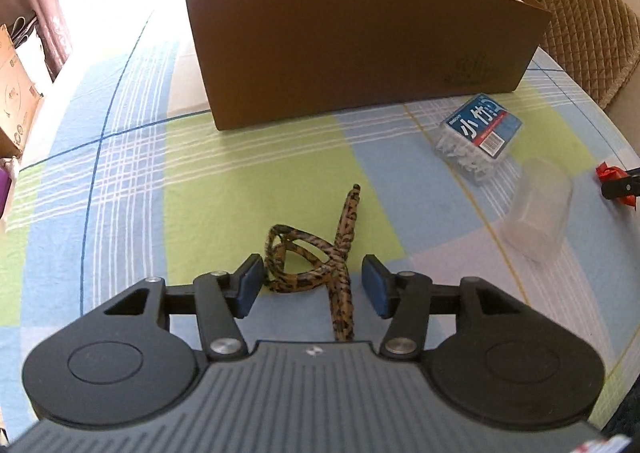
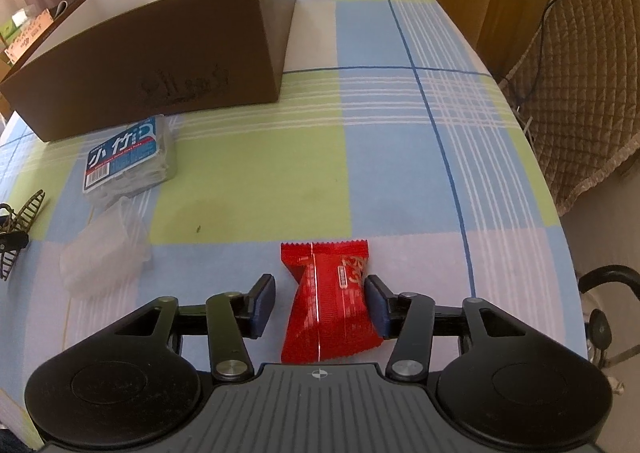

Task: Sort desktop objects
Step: 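Lift the leopard-print cord and red packet toward the brown box with both tools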

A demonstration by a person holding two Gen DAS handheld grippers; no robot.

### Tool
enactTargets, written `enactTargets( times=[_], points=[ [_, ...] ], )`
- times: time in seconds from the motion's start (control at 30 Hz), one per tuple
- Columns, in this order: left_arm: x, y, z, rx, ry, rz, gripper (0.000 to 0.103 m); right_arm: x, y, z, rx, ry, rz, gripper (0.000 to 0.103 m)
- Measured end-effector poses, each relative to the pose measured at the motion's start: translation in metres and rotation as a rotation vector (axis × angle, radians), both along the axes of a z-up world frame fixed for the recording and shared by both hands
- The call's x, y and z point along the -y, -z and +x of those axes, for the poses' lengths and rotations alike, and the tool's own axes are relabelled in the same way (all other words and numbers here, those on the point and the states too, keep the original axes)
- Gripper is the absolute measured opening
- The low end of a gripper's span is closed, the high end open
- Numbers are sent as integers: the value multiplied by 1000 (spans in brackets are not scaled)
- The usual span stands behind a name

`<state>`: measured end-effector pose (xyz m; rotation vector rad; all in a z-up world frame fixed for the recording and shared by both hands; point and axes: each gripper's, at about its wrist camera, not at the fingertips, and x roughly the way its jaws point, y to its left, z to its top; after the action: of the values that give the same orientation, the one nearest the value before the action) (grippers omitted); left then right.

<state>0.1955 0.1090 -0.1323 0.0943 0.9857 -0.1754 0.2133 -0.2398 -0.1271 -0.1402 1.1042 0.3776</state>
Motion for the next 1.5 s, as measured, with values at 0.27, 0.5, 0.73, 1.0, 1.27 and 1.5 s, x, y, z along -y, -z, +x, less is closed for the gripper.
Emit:
enactTargets(
  times=[0.27,0.5,0.73,1.0,1.27,1.5],
  points=[
    [0,3,-2,19,-2,19,44,2,0,-4,4,4,-8,51],
    [8,2,0,41,26,30,36,0,0,-3,5,4,-14,51],
    [8,2,-4,31,10,5,36,3,1,-3,16,34,-26,51],
    [10,0,-2,17,9,-13,36,-1,0,-6,39,-5,-47,37],
    [14,-7,-2,17,22,-28,34,-3,-7,-7,45,-16,-10,33],
    [17,-19,0,31,30,-42,34,-10,-24,-4,66,-33,44,33]
  ],
)
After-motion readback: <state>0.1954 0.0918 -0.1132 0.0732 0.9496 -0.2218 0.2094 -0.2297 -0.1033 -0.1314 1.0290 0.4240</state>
